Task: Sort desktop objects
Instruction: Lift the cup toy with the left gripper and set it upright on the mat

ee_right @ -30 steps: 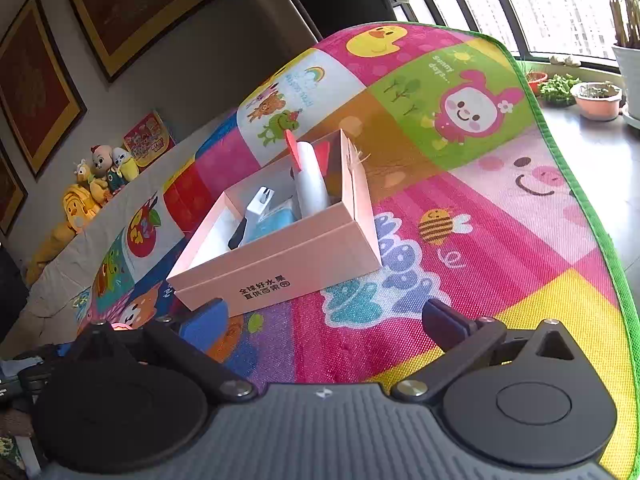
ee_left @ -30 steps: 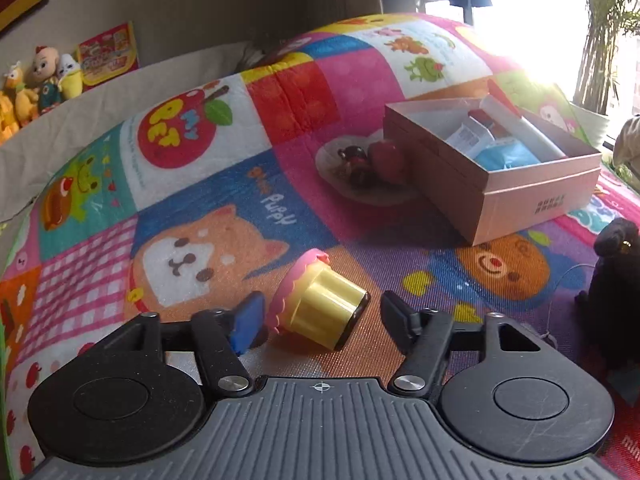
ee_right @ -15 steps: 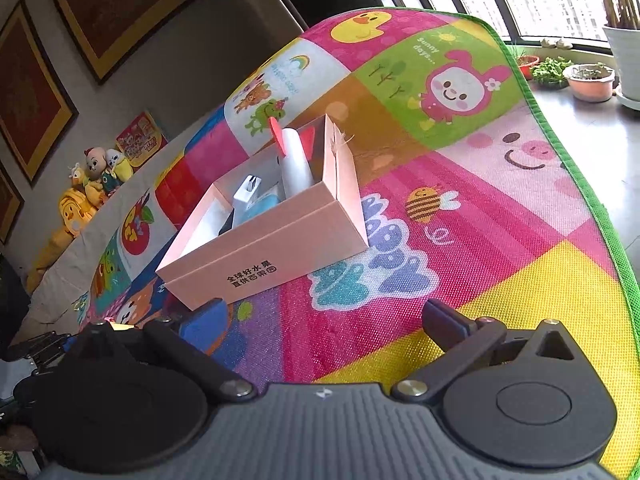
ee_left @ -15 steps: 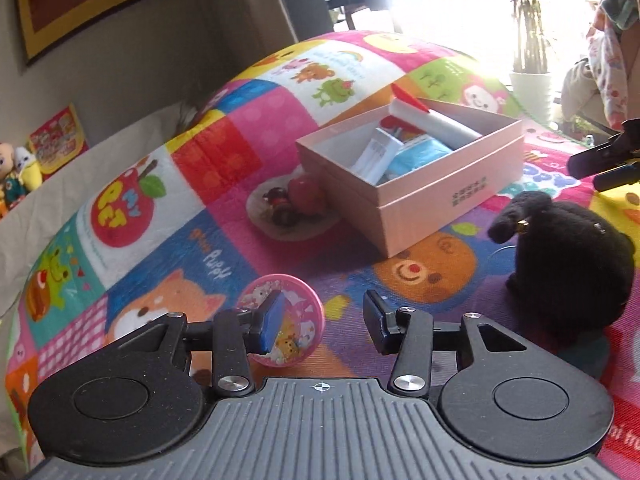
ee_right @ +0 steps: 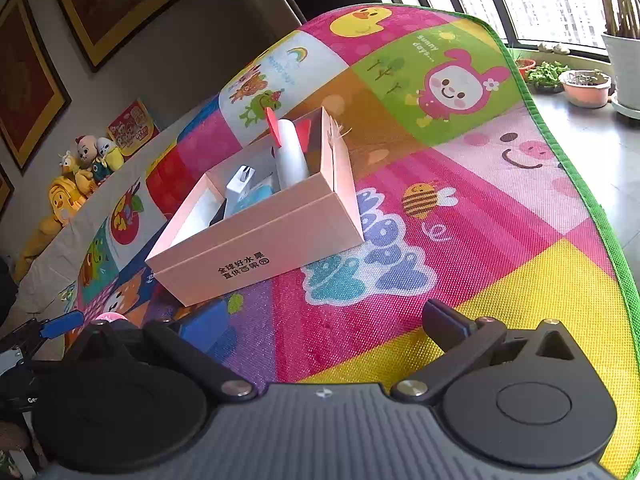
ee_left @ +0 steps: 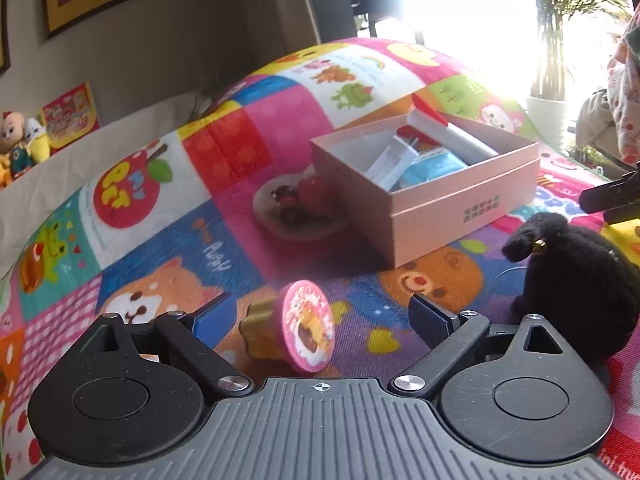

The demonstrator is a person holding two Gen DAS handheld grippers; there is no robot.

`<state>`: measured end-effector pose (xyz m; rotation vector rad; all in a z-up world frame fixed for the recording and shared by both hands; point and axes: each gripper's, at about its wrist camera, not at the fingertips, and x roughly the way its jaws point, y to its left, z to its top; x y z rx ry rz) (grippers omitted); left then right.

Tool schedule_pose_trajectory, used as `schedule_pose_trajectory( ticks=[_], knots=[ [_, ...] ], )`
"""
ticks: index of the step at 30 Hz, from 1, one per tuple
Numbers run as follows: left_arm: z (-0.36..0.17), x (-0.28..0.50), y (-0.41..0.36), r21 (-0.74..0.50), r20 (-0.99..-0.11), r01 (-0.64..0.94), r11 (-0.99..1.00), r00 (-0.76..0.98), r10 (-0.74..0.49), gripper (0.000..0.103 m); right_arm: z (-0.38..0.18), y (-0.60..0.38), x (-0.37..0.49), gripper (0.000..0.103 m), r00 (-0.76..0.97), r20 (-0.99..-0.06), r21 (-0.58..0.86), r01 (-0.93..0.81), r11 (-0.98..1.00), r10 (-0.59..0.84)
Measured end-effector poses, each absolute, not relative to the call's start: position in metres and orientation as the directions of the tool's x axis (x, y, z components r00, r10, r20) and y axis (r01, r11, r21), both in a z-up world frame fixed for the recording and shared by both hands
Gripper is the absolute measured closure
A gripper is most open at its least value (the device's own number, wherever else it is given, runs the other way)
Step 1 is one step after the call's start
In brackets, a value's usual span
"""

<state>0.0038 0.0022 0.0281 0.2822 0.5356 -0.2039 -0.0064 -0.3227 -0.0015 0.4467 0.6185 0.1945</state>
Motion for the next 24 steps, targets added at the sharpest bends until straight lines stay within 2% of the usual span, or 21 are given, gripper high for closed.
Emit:
schedule_pose_trajectory(
  ticks=[5,7,9,11,18,24],
  knots=[
    [0.021,0.015,0.017,0.149,-0.555,0.201,0.968,0.827,-0.086,0.008,-0.002,-0.322,-0.006,0.0,0.8,-0.519,0.452,-0.043,0.891,0.302],
    [0.021,0.018,0.018,0.137,-0.563,0.202,0.97,0.821,-0.092,0.024,-0.002,-0.321,-0.006,0.0,0.8,-0.52,0.449,-0.043,0.893,0.3],
    [0.02,0.022,0.018,0.141,-0.575,0.207,0.968,0.813,-0.09,0.031,-0.002,-0.321,-0.006,0.0,0.8,-0.521,0.446,-0.043,0.894,0.298],
    [0.019,0.024,0.017,0.151,-0.581,0.202,0.968,0.81,-0.078,0.043,-0.002,-0.321,-0.007,0.0,0.799,-0.522,0.444,-0.043,0.895,0.297],
    [0.031,0.013,0.011,0.129,-0.575,0.234,0.964,0.809,-0.119,0.053,-0.002,-0.32,-0.006,0.0,0.799,-0.521,0.447,-0.043,0.894,0.299],
    [0.043,0.0,0.001,0.029,-0.582,0.318,0.948,0.776,-0.243,0.054,-0.003,-0.321,-0.006,0.0,0.8,-0.519,0.452,-0.042,0.891,0.301]
  ],
)
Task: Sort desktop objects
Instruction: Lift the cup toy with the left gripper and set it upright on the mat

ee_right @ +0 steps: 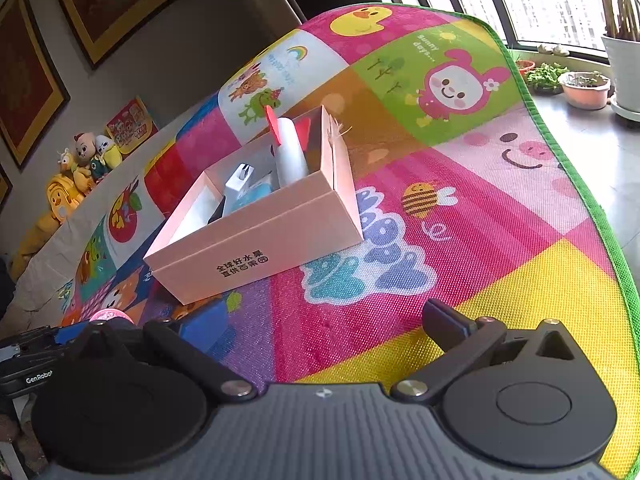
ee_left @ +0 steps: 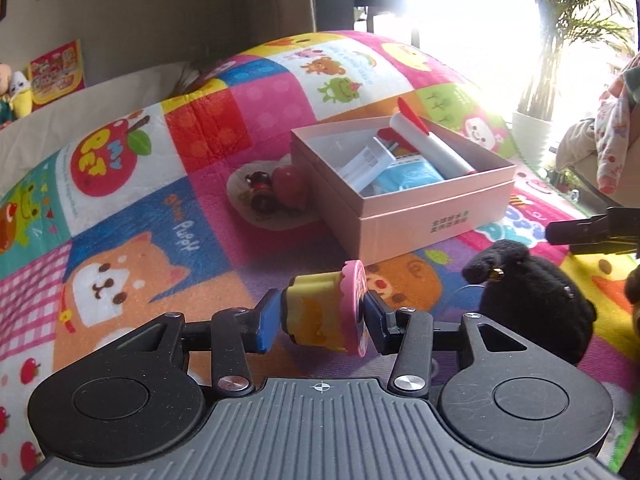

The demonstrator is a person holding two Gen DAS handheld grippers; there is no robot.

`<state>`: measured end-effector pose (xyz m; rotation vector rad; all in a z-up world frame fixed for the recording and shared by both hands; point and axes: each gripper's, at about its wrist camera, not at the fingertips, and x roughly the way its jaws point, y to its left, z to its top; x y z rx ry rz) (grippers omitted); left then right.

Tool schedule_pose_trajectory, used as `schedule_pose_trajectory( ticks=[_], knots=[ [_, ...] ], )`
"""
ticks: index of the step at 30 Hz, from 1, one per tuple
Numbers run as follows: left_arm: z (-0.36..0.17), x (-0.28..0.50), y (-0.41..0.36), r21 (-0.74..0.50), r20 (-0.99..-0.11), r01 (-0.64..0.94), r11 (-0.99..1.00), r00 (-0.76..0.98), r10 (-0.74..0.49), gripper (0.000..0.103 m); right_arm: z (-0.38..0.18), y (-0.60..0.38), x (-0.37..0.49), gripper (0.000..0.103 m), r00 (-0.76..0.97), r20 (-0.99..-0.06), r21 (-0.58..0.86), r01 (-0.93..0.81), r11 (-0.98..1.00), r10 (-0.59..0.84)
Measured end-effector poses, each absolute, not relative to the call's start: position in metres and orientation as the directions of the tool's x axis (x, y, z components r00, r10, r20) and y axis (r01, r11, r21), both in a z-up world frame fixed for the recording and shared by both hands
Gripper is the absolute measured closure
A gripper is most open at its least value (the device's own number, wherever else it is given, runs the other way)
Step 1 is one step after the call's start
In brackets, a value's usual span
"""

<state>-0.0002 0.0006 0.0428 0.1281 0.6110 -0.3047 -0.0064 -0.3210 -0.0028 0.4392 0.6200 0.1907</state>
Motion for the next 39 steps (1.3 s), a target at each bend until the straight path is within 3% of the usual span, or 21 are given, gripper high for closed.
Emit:
schedule_pose_trajectory(
  ticks=[5,10,14,17,22,33,36,39],
  knots=[
    [0.039,0.002,0.003,-0.184,-0.62,0.359,0.915,0.68,-0.391,0.054,-0.003,-0.321,-0.006,0.0,0.8,-0.519,0.451,-0.042,0.892,0.301],
    [0.023,0.014,0.022,-0.287,-0.649,0.256,0.923,0.656,-0.384,0.053,-0.003,-0.321,-0.007,0.0,0.8,-0.519,0.451,-0.043,0.891,0.301],
    [0.019,0.016,0.043,-0.32,-0.651,0.174,0.931,0.674,-0.349,0.047,-0.003,-0.321,-0.007,0.0,0.8,-0.519,0.451,-0.043,0.892,0.3],
    [0.022,0.015,0.056,-0.325,-0.642,0.145,0.935,0.692,-0.33,0.042,-0.003,-0.321,-0.007,0.0,0.8,-0.519,0.451,-0.042,0.892,0.3],
    [0.03,0.011,0.072,-0.274,-0.623,0.088,0.958,0.742,-0.247,0.022,-0.003,-0.321,-0.007,0.0,0.8,-0.521,0.446,-0.042,0.894,0.298],
    [0.038,0.01,0.097,-0.157,-0.604,-0.051,0.986,0.795,-0.055,0.008,-0.003,-0.321,-0.007,0.0,0.8,-0.522,0.445,-0.041,0.895,0.296],
    [0.039,0.004,0.096,-0.157,-0.585,-0.024,0.987,0.807,-0.074,0.006,-0.003,-0.32,-0.007,0.0,0.8,-0.522,0.443,-0.041,0.896,0.295],
    [0.042,-0.009,0.075,-0.116,-0.557,0.099,0.988,0.817,-0.148,0.001,-0.003,-0.32,-0.007,0.0,0.8,-0.523,0.442,-0.041,0.896,0.295]
  ],
)
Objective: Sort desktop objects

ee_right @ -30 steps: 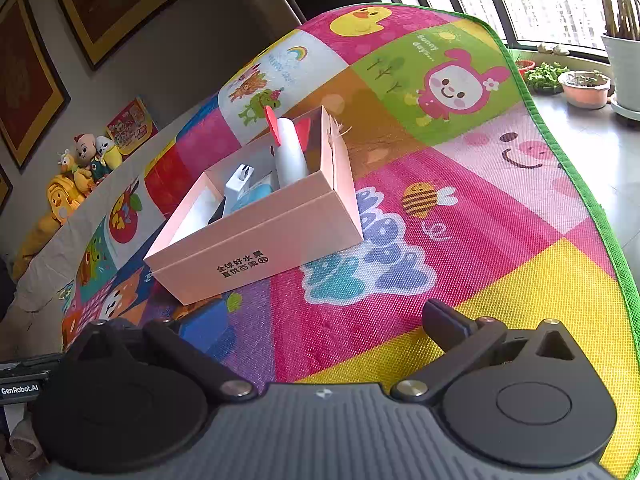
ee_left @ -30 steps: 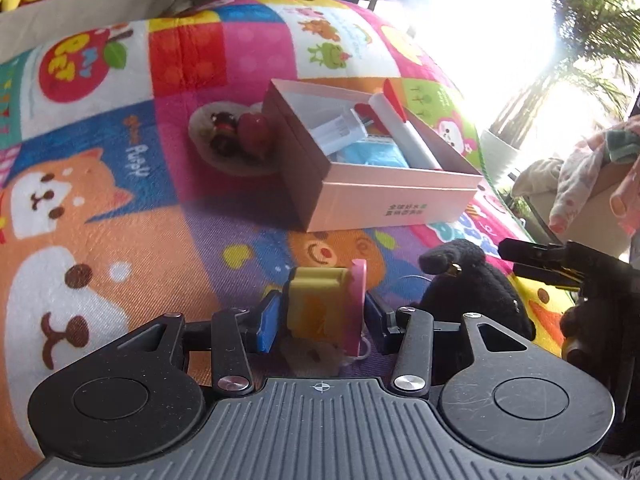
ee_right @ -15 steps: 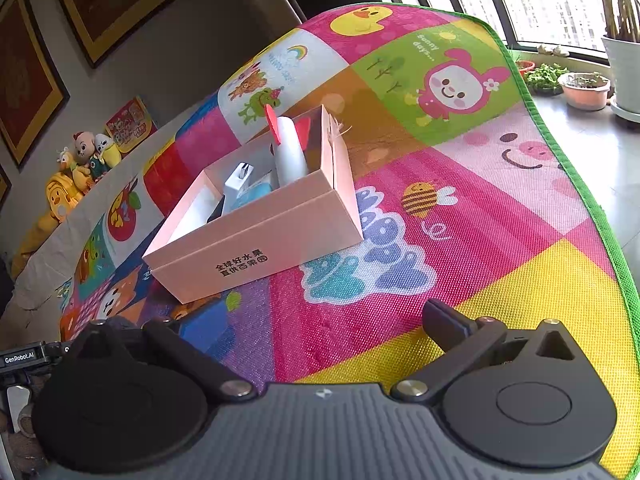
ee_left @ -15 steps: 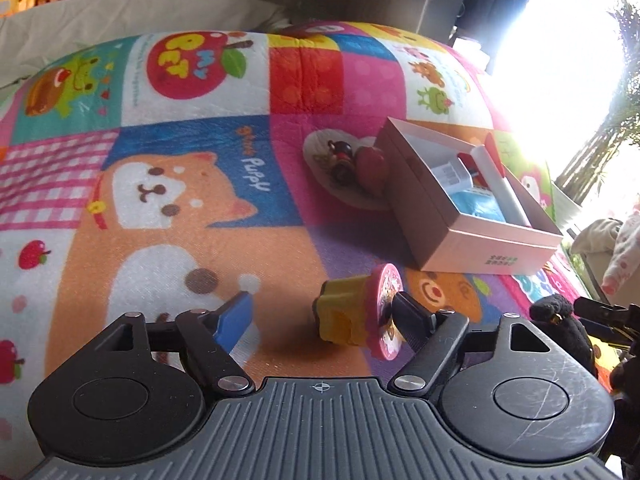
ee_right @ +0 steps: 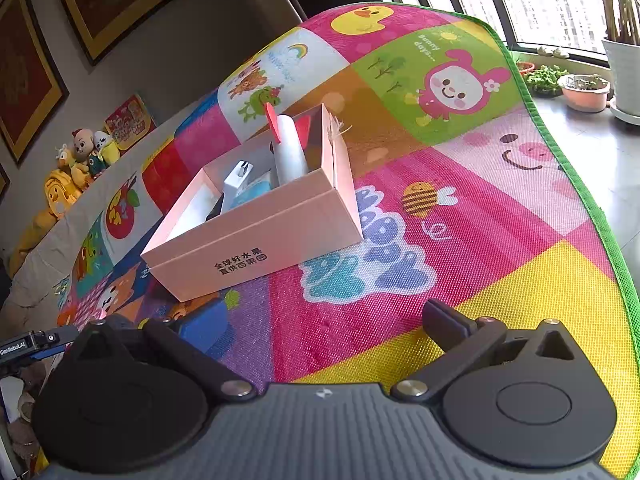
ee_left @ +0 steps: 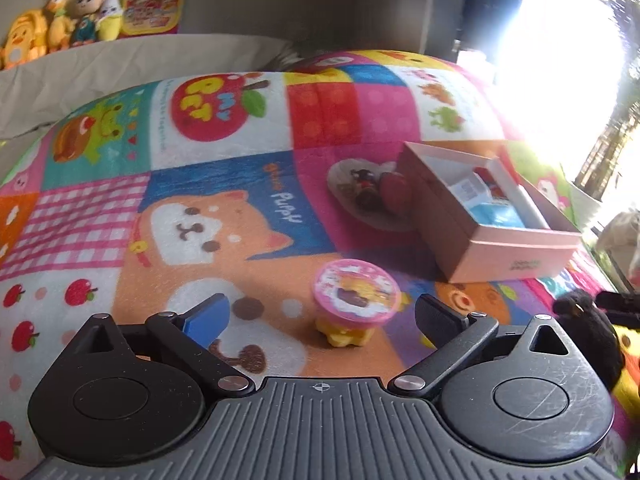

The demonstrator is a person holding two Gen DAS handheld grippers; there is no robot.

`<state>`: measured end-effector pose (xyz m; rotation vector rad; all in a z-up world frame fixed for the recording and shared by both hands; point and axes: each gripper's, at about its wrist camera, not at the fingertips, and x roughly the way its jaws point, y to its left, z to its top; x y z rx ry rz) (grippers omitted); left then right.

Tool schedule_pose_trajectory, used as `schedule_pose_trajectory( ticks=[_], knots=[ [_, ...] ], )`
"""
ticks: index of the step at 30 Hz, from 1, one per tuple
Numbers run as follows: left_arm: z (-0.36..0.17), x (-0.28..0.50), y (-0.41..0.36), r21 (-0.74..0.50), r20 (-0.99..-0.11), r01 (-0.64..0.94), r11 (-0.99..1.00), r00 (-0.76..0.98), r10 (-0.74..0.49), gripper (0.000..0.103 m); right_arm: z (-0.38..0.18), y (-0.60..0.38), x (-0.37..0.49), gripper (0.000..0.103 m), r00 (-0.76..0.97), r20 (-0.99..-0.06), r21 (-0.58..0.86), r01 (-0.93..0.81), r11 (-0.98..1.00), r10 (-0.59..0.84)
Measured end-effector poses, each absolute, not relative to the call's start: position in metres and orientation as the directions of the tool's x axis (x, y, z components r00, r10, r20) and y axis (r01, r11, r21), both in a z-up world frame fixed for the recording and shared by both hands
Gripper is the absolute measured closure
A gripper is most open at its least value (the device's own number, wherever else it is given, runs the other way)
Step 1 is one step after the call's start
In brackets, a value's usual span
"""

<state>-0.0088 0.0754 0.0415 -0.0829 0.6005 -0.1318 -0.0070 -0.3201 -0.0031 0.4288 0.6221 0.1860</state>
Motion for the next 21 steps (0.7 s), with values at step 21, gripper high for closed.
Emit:
schedule_pose_trajectory(
  ticks=[21],
  knots=[
    [0.004,0.0,0.014,-0.061,-0.64,0.208,0.976,0.743,-0.198,0.0,0.014,-0.298,0.003,0.0,0.735,-0.623,0.291,-0.101,0.951,0.268]
  ],
)
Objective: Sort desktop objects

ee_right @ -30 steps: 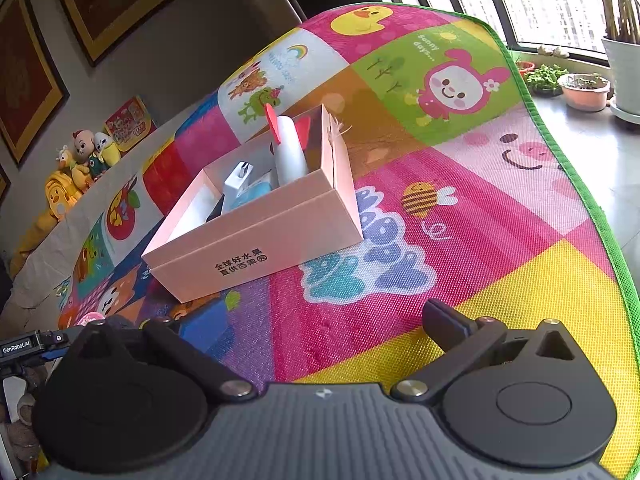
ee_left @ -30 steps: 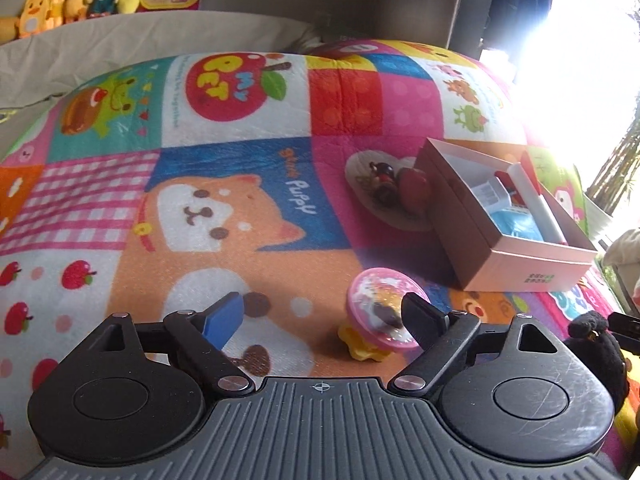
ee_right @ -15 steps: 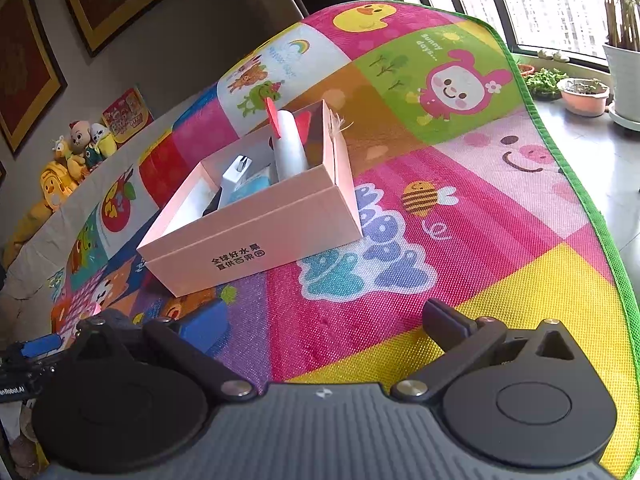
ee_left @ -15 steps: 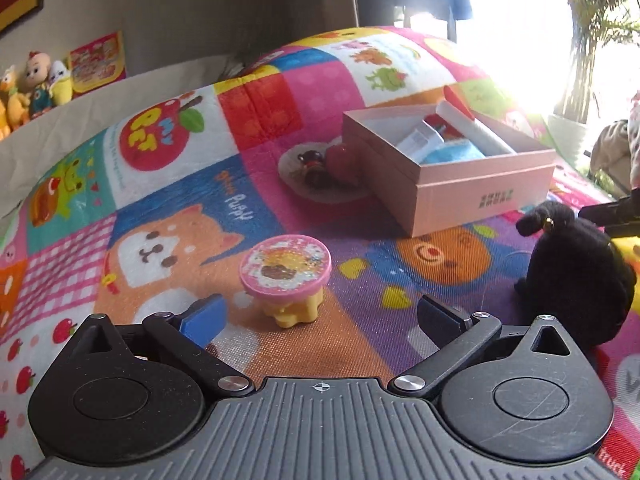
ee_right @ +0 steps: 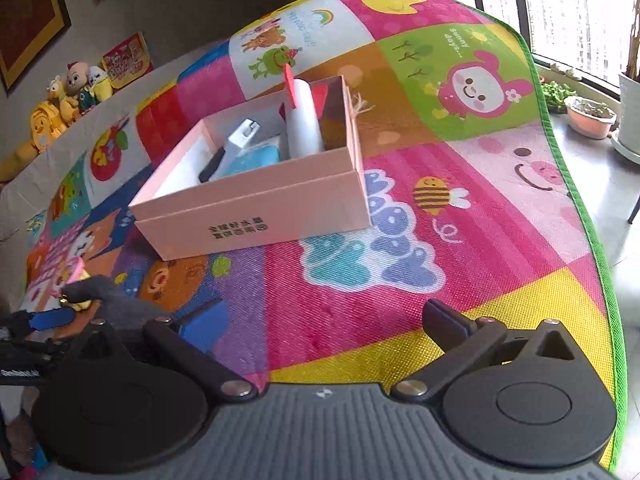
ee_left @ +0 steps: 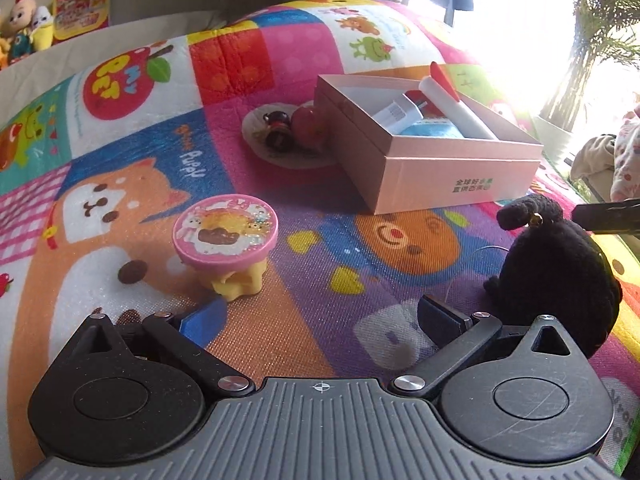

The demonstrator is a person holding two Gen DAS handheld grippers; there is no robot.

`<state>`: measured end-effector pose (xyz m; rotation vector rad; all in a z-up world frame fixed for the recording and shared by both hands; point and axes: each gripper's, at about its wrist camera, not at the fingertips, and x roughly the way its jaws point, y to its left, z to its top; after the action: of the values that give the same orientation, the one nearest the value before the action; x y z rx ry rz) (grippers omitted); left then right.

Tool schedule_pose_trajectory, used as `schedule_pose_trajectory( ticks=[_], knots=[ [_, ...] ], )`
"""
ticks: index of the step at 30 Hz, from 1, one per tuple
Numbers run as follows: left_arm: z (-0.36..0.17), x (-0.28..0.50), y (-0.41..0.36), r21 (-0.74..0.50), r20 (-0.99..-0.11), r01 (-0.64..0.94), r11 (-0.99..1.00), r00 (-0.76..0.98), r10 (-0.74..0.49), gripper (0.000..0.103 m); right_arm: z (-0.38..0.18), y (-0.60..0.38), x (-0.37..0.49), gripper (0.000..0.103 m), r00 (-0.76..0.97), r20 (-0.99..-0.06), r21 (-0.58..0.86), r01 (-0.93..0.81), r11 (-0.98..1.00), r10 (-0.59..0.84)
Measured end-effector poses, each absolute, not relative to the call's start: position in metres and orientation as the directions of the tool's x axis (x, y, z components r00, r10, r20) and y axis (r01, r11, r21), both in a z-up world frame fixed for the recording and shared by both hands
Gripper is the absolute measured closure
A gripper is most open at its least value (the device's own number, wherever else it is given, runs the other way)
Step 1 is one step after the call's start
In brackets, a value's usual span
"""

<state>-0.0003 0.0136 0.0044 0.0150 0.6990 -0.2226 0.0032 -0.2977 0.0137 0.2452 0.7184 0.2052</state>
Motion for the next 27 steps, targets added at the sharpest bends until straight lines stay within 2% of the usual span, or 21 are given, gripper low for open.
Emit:
schedule_pose_trajectory(
  ticks=[4,8,9,11,13,15,17,21,27],
  knots=[
    [0.004,0.001,0.014,-0.065,-0.646,0.195,0.979,0.74,-0.19,0.0,0.053,-0.275,-0.024,0.0,0.723,-0.547,0.272,-0.324,0.906,0.422],
    [0.003,0.002,0.014,-0.059,-0.648,0.192,0.98,0.739,-0.184,0.0,0.059,-0.24,-0.037,0.001,0.666,-0.571,0.221,-0.439,0.871,0.48],
    [0.003,0.002,0.015,-0.063,-0.648,0.193,0.979,0.738,-0.187,0.0,0.056,-0.232,-0.038,0.002,0.663,-0.58,0.204,-0.445,0.872,0.473],
    [0.004,0.002,0.017,-0.077,-0.646,0.193,0.978,0.737,-0.196,0.0,0.05,-0.219,-0.037,0.015,0.662,-0.594,0.162,-0.458,0.874,0.457],
    [0.004,0.002,0.018,-0.085,-0.646,0.193,0.977,0.736,-0.202,0.0,0.044,-0.209,-0.032,0.022,0.638,-0.622,0.156,-0.467,0.87,0.454],
    [0.004,0.002,0.017,-0.079,-0.65,0.199,0.977,0.733,-0.202,0.0,0.04,-0.202,-0.029,0.023,0.629,-0.639,0.138,-0.474,0.87,0.443],
    [0.004,0.003,0.014,-0.058,-0.66,0.205,0.977,0.727,-0.192,0.0,0.039,-0.198,-0.026,0.038,0.638,-0.656,0.086,-0.467,0.88,0.403],
    [0.003,0.003,0.006,0.001,-0.682,0.219,0.976,0.714,-0.16,0.0,0.043,-0.209,-0.023,0.039,0.643,-0.658,0.113,-0.431,0.895,0.393],
    [0.004,-0.001,0.012,-0.03,-0.667,0.229,0.973,0.72,-0.19,0.0,0.045,-0.236,-0.03,0.039,0.7,-0.635,0.105,-0.34,0.935,0.326]
  ],
)
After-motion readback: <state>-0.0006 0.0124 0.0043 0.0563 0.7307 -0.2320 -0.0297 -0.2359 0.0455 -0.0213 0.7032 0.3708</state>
